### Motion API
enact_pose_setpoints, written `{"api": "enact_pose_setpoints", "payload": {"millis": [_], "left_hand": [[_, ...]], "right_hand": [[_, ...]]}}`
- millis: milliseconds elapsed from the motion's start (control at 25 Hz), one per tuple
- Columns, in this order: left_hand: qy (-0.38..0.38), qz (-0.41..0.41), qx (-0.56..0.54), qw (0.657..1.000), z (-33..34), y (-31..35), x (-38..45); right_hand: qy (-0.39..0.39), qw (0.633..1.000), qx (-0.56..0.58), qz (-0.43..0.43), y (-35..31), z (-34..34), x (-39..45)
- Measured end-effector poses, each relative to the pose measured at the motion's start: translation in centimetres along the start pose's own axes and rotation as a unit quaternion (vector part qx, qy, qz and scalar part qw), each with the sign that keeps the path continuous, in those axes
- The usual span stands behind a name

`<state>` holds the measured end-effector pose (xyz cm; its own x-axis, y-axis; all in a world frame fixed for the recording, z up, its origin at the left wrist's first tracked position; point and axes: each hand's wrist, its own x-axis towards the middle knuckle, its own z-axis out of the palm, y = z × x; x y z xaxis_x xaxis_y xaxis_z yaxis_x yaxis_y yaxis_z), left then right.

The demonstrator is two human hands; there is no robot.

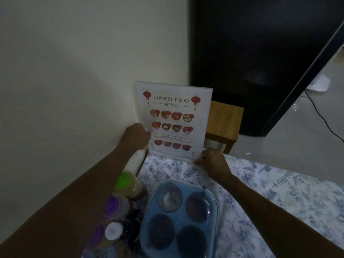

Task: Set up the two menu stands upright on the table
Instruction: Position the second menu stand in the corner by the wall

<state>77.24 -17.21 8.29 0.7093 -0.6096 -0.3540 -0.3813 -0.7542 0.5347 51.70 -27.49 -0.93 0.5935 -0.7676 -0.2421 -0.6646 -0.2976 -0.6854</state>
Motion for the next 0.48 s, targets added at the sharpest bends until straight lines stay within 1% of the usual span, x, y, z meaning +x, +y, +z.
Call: {"api": "enact_pose_setpoints", "payload": {"millis": [80,240,480], "left_hand": [[0.013,0.006,0.016,1.0,-0.1,0.4,-0.4],[0.028,0.029,0.091,0.995,0.0,1.4,-1.2],[0.022,0.048,0.143,0.988,0.9,1.9,-2.0]], "right_hand": [[0.008,1.0,-0.009,-0.008,-0.5,0.5,0.1],[0.021,1.0,-0.012,-0.01,-0.6,0.9,0.3],[0.031,0.999,0.019,-0.009,-1.2,1.9,-0.3]]}}
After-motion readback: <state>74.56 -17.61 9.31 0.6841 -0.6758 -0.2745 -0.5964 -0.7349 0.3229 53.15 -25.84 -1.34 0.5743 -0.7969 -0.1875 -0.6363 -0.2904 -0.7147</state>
